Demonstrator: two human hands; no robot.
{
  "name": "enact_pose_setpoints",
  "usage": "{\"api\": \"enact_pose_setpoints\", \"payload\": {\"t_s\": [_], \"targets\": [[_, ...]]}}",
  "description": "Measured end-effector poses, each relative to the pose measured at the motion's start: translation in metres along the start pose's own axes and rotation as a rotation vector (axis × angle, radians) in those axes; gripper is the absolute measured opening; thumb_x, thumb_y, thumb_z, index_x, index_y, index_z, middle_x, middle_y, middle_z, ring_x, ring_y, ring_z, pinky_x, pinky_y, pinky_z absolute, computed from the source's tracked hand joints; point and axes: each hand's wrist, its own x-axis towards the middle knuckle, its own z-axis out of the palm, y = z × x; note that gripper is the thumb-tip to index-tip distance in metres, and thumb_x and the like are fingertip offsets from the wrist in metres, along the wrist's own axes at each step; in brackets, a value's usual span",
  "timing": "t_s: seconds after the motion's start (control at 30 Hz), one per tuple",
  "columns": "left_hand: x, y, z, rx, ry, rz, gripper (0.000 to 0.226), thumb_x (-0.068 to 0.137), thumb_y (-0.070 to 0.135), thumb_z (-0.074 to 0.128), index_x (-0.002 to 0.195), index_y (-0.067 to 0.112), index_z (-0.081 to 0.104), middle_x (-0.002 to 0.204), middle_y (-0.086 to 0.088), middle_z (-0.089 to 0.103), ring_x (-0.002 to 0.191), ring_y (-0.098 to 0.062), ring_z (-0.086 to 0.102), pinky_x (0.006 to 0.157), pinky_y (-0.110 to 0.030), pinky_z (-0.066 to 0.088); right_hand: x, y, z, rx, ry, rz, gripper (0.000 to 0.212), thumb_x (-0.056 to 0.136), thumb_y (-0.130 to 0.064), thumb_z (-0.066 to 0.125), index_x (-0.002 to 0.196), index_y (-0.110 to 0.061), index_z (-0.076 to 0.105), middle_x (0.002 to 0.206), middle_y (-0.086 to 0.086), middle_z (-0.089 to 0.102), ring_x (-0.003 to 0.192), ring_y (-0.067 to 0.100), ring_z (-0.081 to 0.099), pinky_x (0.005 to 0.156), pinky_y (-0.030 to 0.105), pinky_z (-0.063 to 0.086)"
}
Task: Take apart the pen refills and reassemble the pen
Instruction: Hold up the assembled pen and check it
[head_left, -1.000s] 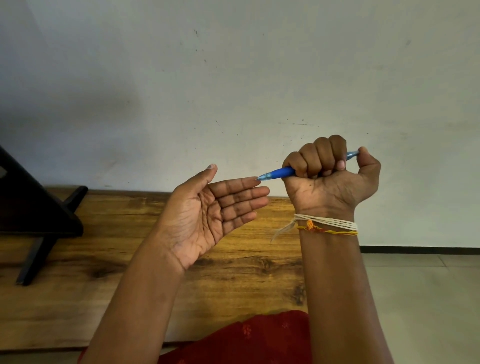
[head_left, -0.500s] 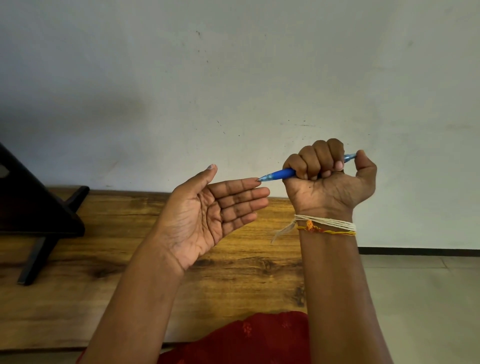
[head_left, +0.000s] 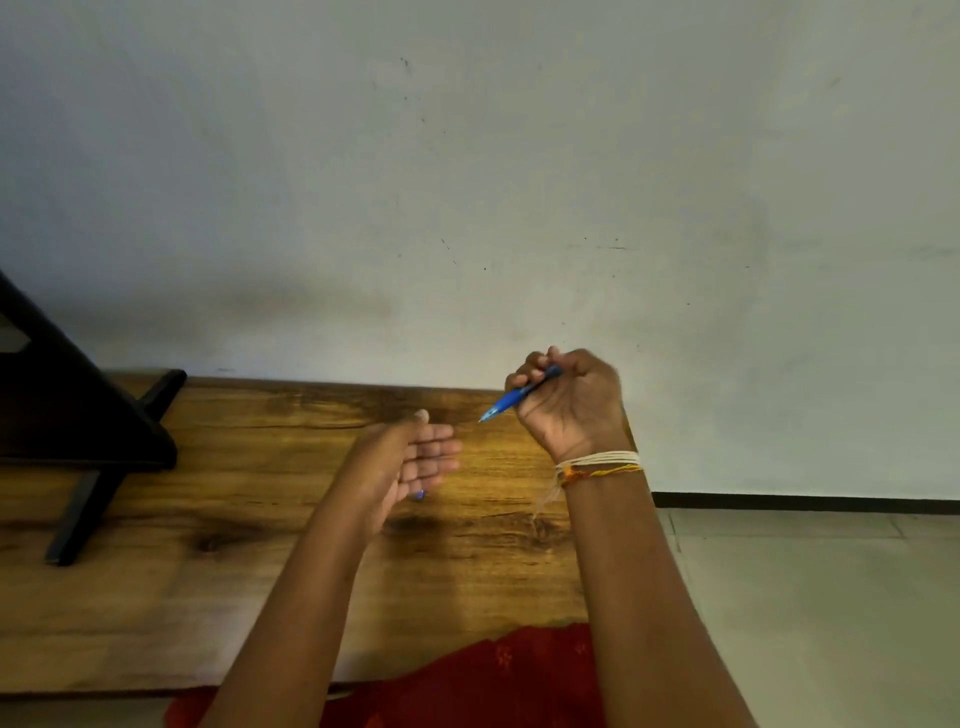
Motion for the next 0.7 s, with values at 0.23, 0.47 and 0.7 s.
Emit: {"api": "enact_pose_setpoints", "payload": {"t_s": [0.23,0.47,0.7], "targets": [[0.044,-0.042,-0.018,0.414,0.383,0.105,0.017,0.087,0.009,0.055,0.093,0.005,0.071,0.095,-0.016,0.072,0.078,-0.026,0.068,0.074,-0.035,0.055,0.042,0.064,-0.056,-0.144,0.272,0.131,0.027,0.095,0.014,0.030,0.108,-0.002,0.047,0.076,0.013,0.043,0.066,0.018,0.045,0.078,0.036,0.050],[0.057,-0.062,-0.020,0.618,0.437,0.212,0.004,0.079,0.011,0.068,0.076,0.014,0.070,0.085,-0.007,0.072,0.073,-0.014,0.062,0.058,-0.020,0.043,0.057,0.082,-0.077,-0.523,0.422,0.126,0.007,0.084,0.007,0.064,0.088,0.002,0.061,0.071,0.014,0.058,0.062,0.022,0.058,0.057,0.031,0.054],[0.066,-0.074,-0.012,0.649,0.436,0.157,0.015,0.070,0.018,0.079,0.070,0.021,0.065,0.072,-0.002,0.070,0.066,-0.018,0.067,0.065,-0.035,0.059,0.064,0.094,-0.089,-1.035,0.555,-0.101,0.021,0.067,-0.012,0.083,0.058,-0.011,0.064,0.073,0.014,0.072,0.069,0.030,0.071,0.073,0.044,0.061]]}}
